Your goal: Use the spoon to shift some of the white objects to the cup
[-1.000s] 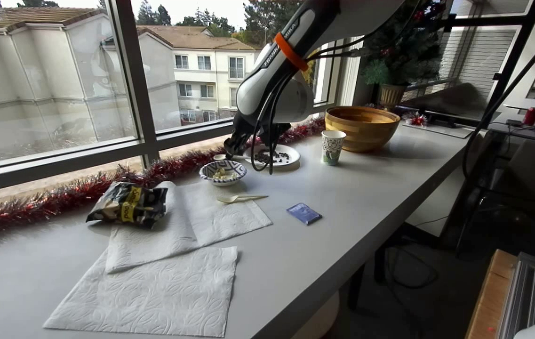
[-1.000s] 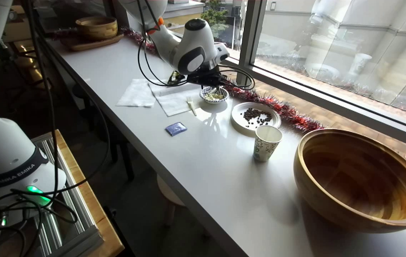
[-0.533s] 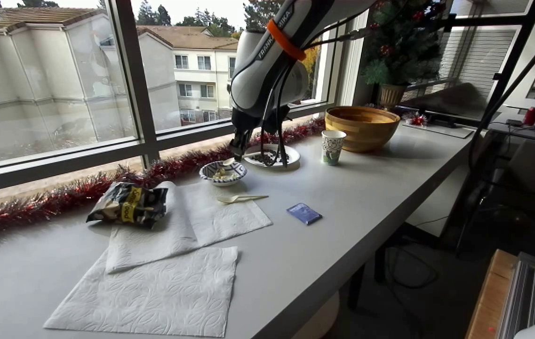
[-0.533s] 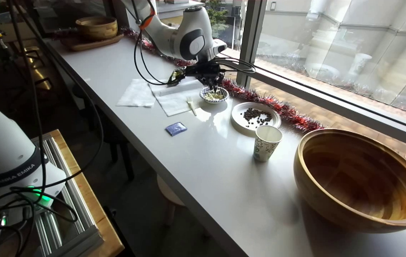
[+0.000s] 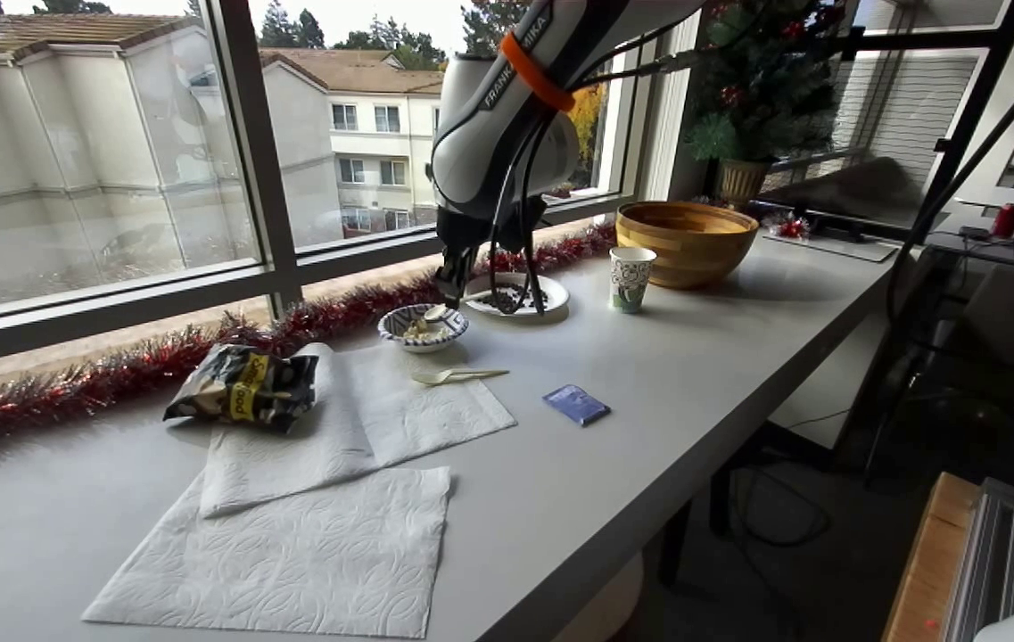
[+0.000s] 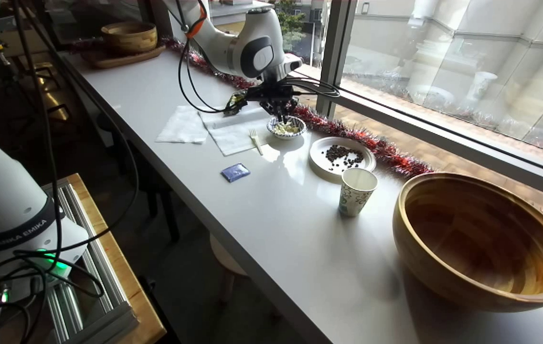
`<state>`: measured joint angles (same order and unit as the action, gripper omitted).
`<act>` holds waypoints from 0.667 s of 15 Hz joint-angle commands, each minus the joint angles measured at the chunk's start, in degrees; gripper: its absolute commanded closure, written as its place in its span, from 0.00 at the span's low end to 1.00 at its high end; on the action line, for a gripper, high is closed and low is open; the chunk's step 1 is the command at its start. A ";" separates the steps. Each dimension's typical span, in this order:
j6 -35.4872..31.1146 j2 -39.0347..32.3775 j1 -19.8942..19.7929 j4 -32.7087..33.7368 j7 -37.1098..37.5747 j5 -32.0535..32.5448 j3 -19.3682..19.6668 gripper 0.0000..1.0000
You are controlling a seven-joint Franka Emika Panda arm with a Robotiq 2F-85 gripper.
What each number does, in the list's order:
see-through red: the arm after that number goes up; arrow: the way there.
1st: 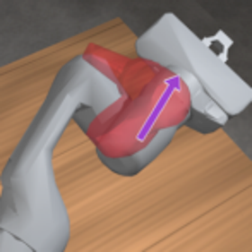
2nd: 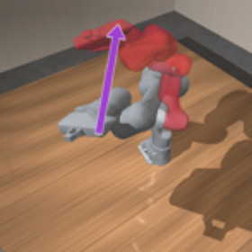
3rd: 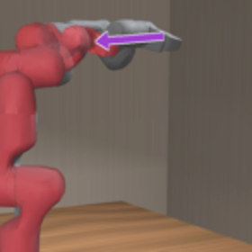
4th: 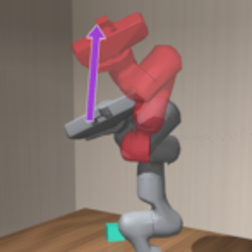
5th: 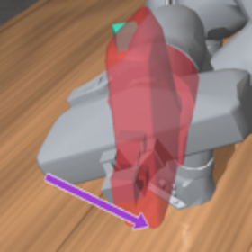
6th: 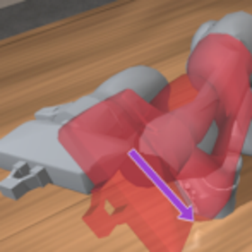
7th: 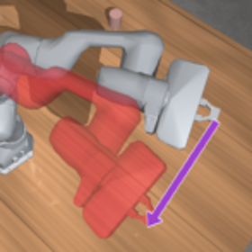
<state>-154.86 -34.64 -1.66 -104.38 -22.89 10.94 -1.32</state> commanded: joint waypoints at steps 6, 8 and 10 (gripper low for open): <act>12.46 -2.41 0.24 7.91 -3.79 2.18 -0.42 0.97; 15.62 -3.72 0.89 10.88 -4.20 3.47 0.24 0.97; 19.20 -5.49 1.66 14.48 -4.25 5.47 1.01 0.97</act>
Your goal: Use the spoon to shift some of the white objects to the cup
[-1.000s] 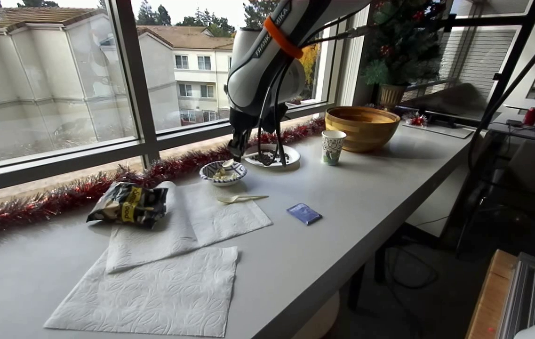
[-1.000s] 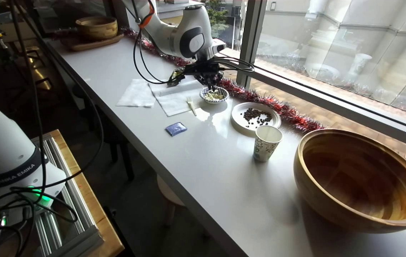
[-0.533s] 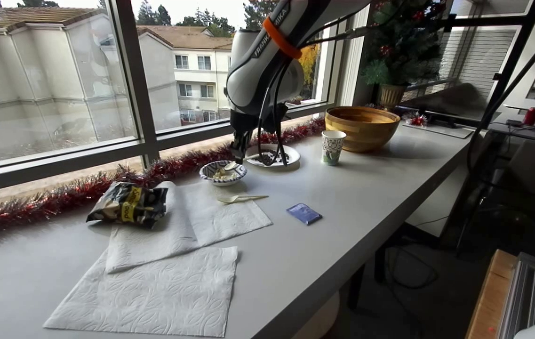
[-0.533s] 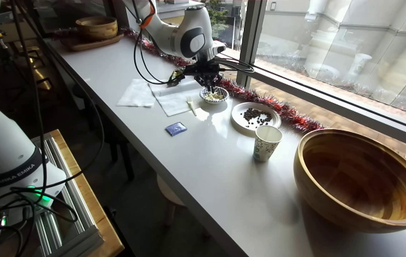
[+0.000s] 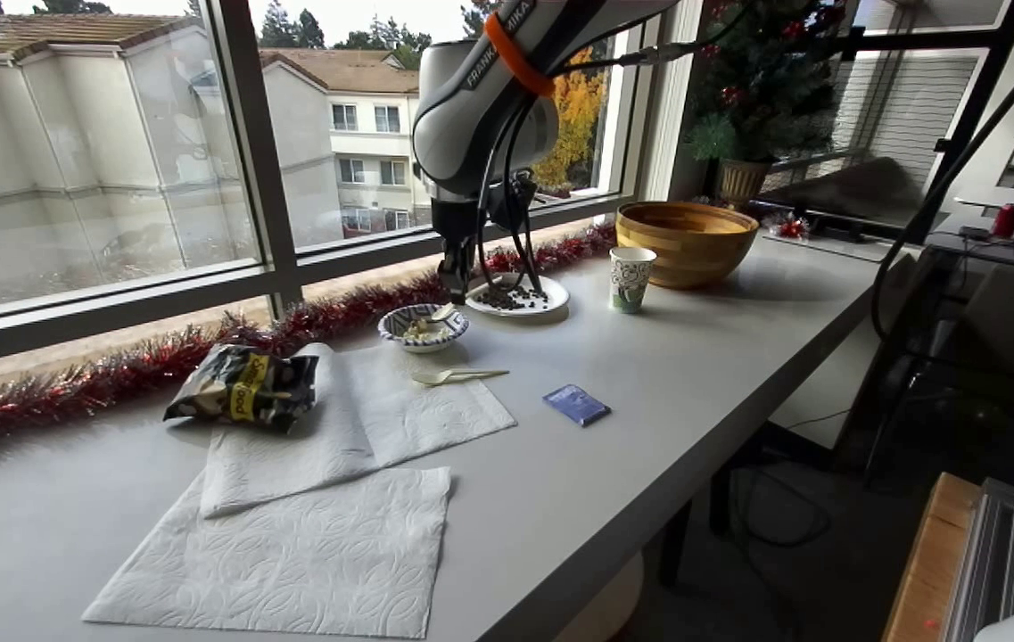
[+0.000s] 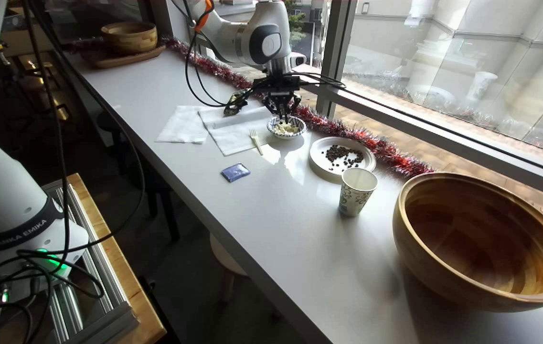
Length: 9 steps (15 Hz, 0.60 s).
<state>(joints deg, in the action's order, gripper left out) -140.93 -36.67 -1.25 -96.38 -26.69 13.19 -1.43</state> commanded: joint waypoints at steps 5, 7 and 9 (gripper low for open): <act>10.83 -9.47 3.05 15.06 -1.58 8.14 1.89 0.97; 11.83 -11.48 3.85 17.73 -1.84 9.44 1.98 0.97; 13.98 -12.67 4.50 19.75 -2.80 10.38 1.95 0.97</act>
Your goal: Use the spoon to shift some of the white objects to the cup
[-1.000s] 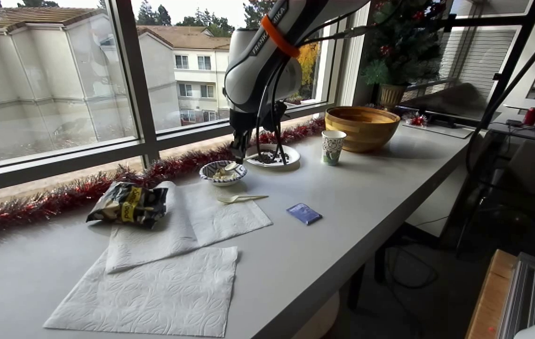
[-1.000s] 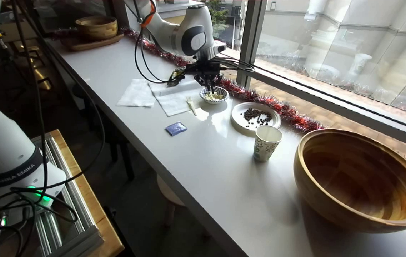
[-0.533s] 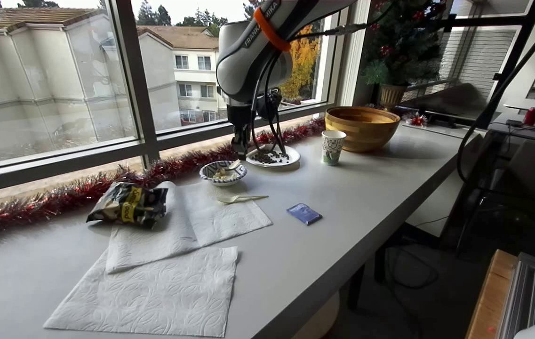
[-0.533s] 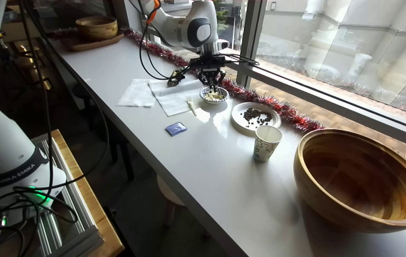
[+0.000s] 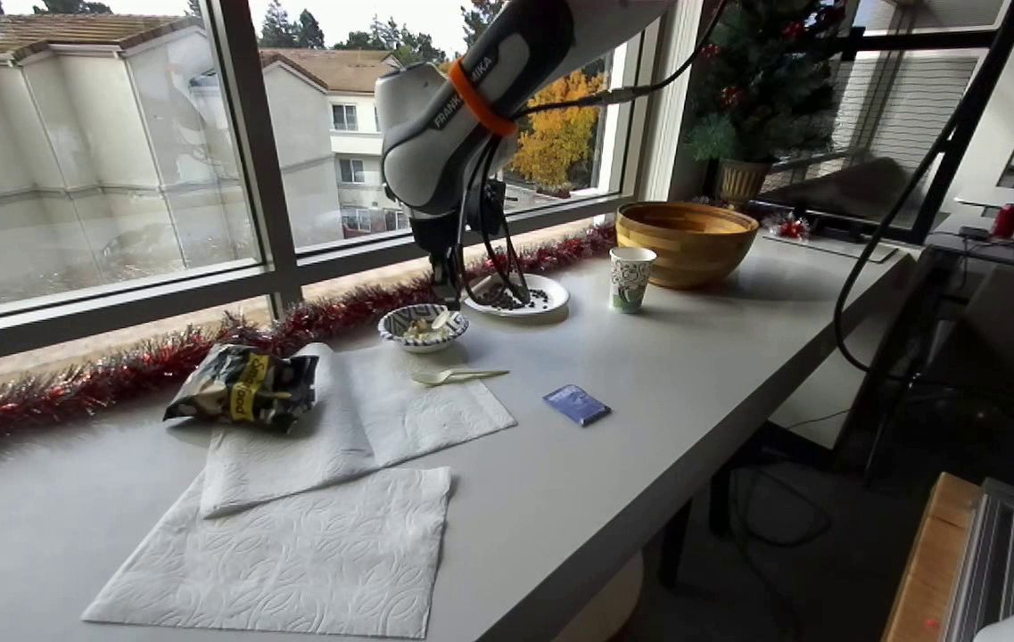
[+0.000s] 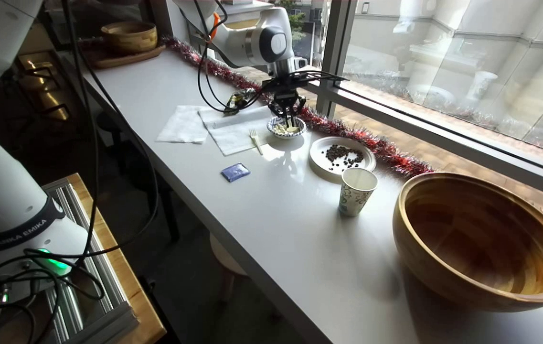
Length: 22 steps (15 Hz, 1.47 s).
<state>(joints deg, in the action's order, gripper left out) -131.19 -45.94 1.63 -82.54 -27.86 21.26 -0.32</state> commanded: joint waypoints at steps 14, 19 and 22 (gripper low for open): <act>16.61 -5.94 5.20 12.66 -7.58 9.94 2.68 0.97; 19.04 -7.68 5.83 14.17 -9.70 10.96 2.57 0.97; 20.16 -8.74 6.13 15.31 -10.85 10.71 2.35 0.97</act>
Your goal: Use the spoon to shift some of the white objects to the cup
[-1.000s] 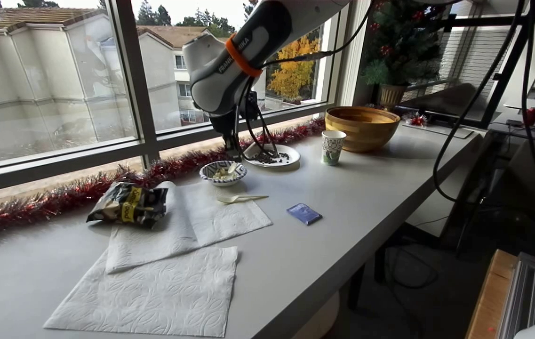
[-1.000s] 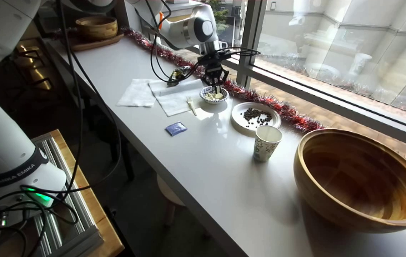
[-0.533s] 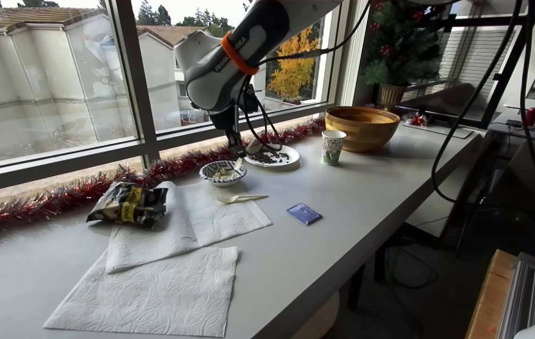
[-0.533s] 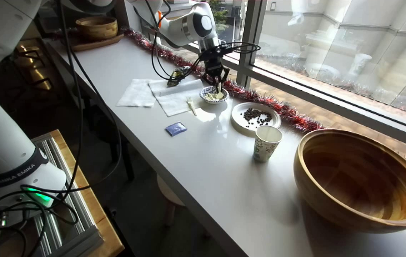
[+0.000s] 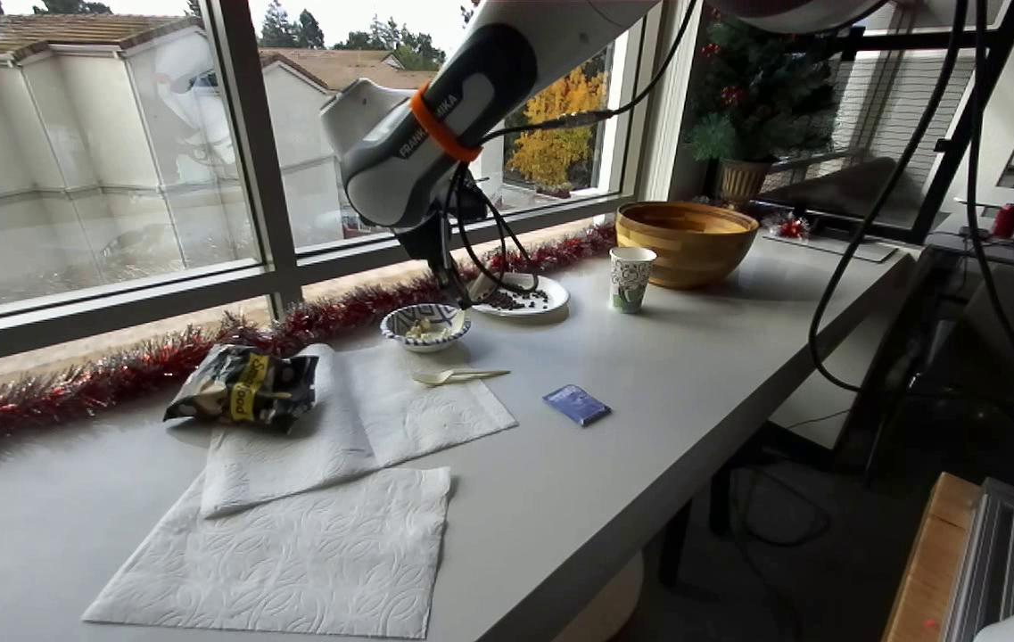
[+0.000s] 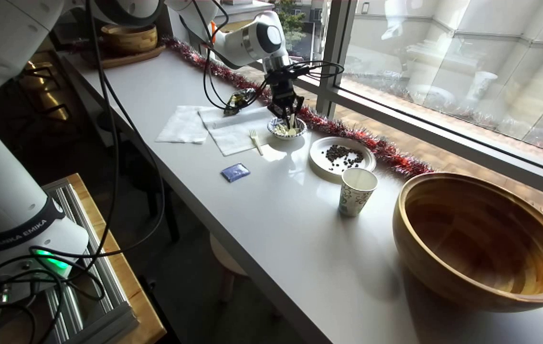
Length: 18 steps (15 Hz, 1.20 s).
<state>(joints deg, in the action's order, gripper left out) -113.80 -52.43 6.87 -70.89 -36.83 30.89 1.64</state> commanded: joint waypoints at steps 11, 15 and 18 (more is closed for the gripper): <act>-1.45 -2.70 -1.61 3.72 -3.04 -4.25 -3.10 0.97; -4.50 -2.06 -4.01 3.07 -4.31 -8.90 -5.30 0.97; -6.88 -1.81 -5.76 2.52 -5.65 -12.08 -6.50 0.97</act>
<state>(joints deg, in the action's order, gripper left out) -118.47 -54.06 3.32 -68.57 -39.83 22.43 -2.90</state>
